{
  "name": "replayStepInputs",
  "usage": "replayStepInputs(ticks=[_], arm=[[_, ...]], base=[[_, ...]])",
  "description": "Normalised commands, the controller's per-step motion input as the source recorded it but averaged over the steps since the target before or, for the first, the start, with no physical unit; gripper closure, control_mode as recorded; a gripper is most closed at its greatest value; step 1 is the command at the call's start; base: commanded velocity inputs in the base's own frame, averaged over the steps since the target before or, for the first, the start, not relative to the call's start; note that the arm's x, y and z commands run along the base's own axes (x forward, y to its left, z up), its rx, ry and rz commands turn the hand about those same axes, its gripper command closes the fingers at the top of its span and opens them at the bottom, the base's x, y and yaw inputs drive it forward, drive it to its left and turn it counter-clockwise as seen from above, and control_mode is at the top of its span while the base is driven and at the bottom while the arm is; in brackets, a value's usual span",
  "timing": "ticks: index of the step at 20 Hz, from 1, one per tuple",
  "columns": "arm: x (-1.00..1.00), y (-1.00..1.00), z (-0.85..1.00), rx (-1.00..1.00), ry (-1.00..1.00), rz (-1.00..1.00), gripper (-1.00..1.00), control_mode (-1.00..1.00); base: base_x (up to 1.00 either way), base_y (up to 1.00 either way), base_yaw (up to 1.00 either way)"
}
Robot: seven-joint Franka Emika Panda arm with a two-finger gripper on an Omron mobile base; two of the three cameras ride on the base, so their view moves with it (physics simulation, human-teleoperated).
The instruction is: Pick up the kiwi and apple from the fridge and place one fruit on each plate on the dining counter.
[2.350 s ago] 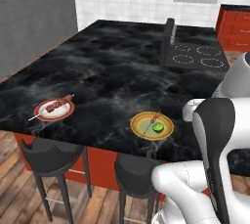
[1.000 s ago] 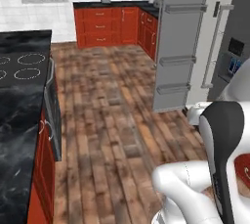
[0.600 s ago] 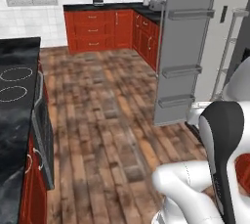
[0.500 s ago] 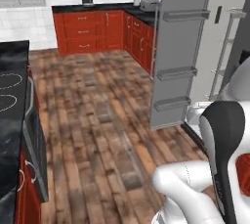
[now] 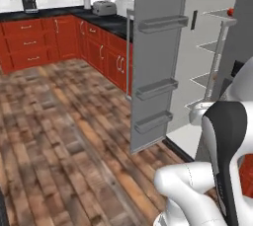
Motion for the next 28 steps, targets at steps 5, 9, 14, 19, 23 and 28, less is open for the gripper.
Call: replayStepInputs(ticks=[5, 9, 14, 19, 23, 28], arm=[[0.00, 0.00, 0.00, 0.00, 0.00, 0.00, -1.00, 1.00], [0.00, 0.00, 0.00, 0.00, 0.00, 0.00, -1.00, 1.00], [0.00, 0.00, 0.00, 0.00, 0.00, 0.00, -1.00, 1.00], [0.00, 0.00, 0.00, 0.00, 0.00, 0.00, -1.00, 1.00], [0.00, 0.00, 0.00, 0.00, 0.00, 0.00, -1.00, 1.00], [0.00, 0.00, 0.00, 0.00, 0.00, 0.00, -1.00, 1.00]], base=[[1.00, -0.02, -0.48], [0.92, 0.00, -0.57], [0.86, 0.00, -0.57], [0.91, 0.10, -0.52], [0.60, 0.51, -0.34], [0.43, 0.48, -0.24]])
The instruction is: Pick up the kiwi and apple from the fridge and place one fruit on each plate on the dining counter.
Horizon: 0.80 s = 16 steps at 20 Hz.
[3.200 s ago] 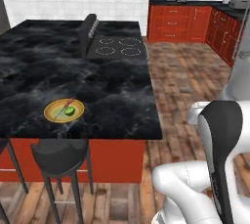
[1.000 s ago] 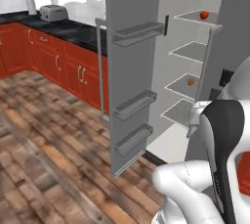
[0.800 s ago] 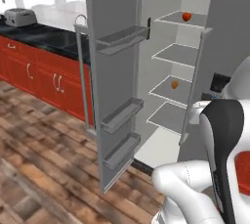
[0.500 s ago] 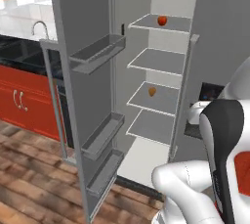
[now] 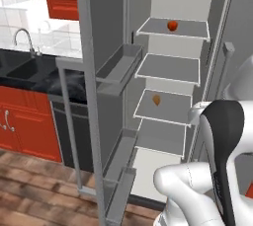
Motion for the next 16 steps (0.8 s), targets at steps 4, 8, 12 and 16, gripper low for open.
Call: replayStepInputs(ticks=[4, 8, 12, 16], arm=[[0.00, 0.00, 0.00, 0.00, 0.00, 0.00, -1.00, 1.00], [0.00, 0.00, 0.00, 0.00, 0.00, 0.00, -1.00, 1.00], [0.00, 0.00, 0.00, 0.00, 0.00, 0.00, -1.00, 1.00], [0.00, 0.00, 0.00, 0.00, 0.00, 0.00, -1.00, 1.00]], base=[[0.31, 0.22, -0.08], [0.29, -0.01, 0.02], [0.29, -0.29, 0.08], [0.07, -0.23, -0.03]])
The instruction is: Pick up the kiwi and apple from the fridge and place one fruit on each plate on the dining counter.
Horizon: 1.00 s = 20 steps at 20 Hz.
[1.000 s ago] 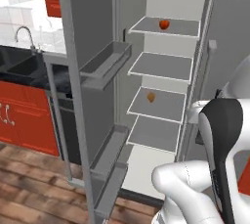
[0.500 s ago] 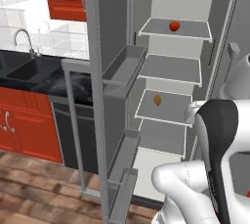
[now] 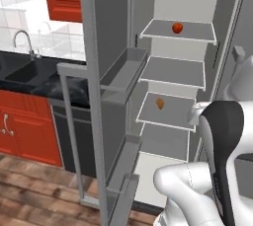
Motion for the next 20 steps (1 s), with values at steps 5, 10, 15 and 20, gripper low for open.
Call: replayStepInputs(ticks=[5, 10, 15, 20], arm=[[0.00, 0.00, 0.00, 0.00, 0.00, 0.00, -1.00, 1.00], [0.00, 0.00, 0.00, 0.00, 0.00, 0.00, -1.00, 1.00], [0.00, 0.00, 0.00, 0.00, 0.00, 0.00, -1.00, 1.00], [0.00, 0.00, 0.00, 0.00, 0.00, 0.00, -1.00, 1.00]], base=[[0.00, 0.00, -0.24], [0.12, 0.00, -0.36], [0.60, 0.01, -0.25], [0.45, 0.07, -0.06]])
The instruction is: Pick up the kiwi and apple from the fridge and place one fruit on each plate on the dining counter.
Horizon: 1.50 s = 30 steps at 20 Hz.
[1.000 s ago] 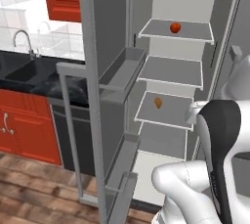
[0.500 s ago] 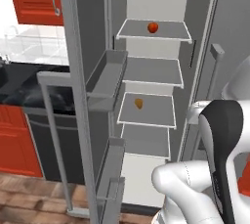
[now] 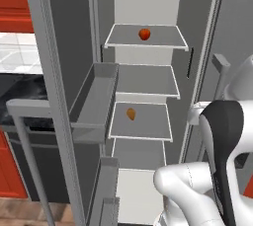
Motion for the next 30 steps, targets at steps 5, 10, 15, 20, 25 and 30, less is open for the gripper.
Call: replayStepInputs(ticks=[5, 10, 15, 20, 25, 30], arm=[[0.00, 0.00, 0.00, 0.00, 0.00, 0.00, -1.00, 1.00], [0.00, 0.00, 0.00, 0.00, 0.00, 0.00, -1.00, 1.00], [0.00, 0.00, 0.00, 0.00, 0.00, 0.00, -1.00, 1.00], [0.00, 0.00, 0.00, 0.00, 0.00, 0.00, -1.00, 1.00], [0.00, 0.00, 0.00, 0.00, 0.00, 0.00, -1.00, 1.00], [0.00, 0.00, 0.00, 0.00, 0.00, 0.00, -1.00, 1.00]], base=[[0.06, 0.27, 0.00], [0.21, 0.15, 0.07], [0.40, 0.04, 0.16], [0.04, 0.14, 0.30], [0.08, 0.09, 0.15], [0.00, 0.00, 0.05]])
